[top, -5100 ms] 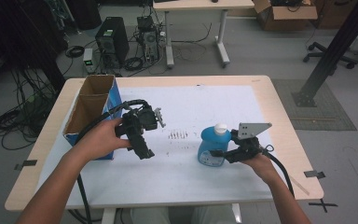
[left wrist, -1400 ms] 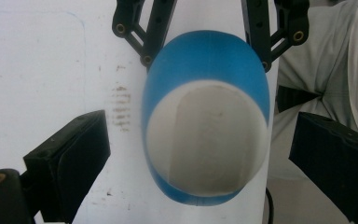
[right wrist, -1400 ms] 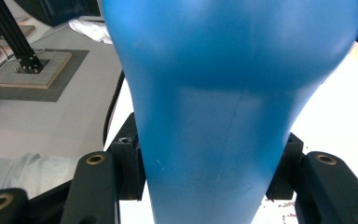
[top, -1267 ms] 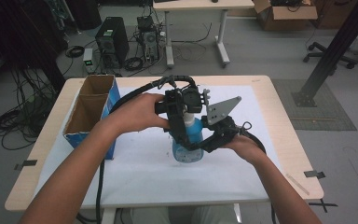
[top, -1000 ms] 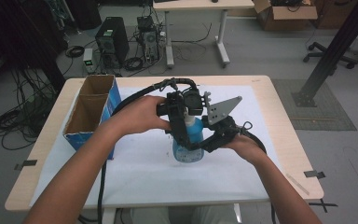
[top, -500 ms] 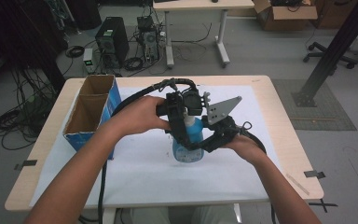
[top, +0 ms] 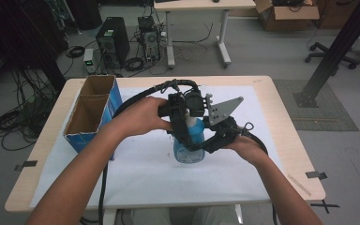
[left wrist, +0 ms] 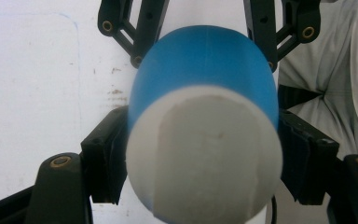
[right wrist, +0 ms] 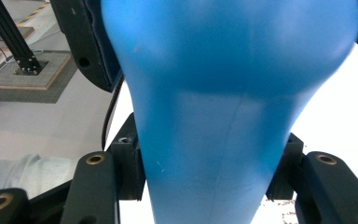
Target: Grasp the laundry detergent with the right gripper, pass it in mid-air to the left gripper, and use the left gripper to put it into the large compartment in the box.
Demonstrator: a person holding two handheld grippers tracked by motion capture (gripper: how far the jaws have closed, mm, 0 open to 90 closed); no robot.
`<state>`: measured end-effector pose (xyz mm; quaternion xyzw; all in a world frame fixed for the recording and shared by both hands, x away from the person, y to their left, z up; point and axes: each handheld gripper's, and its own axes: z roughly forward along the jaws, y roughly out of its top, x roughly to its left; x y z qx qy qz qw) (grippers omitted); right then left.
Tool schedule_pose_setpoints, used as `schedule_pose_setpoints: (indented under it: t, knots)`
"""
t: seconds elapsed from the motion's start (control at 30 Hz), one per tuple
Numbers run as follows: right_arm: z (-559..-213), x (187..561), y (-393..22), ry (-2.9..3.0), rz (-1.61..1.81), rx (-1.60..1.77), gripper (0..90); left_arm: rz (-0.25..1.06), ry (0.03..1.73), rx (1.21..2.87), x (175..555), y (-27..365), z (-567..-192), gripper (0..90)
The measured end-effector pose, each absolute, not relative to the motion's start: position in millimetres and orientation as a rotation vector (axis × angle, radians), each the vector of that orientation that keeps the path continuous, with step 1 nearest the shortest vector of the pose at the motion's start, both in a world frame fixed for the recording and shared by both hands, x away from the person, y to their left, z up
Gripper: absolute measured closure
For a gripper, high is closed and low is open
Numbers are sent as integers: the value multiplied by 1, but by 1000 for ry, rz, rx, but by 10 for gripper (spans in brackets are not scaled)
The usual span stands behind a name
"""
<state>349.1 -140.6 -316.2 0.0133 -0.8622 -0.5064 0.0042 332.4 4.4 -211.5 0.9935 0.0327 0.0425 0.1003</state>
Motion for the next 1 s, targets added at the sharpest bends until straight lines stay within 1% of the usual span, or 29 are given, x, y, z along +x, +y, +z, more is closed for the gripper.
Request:
schedule_pose_setpoints:
  t: [0.13, 0.33, 0.87, 1.0]
  knots:
    - [-316, 349, -141, -2701, -1589, 41, 444, 126, 101, 2935, 333, 4, -211, 295]
    - [-316, 349, -141, -2699, -1588, 44, 444, 135, 94, 2933, 333, 4, -211, 364]
    - [-317, 348, -140, -2692, -1580, 64, 443, 113, 92, 2941, 332, 3, -211, 379]
    - [-318, 349, -141, -2687, -1570, 67, 426, 115, 96, 2939, 331, 2, -211, 379]
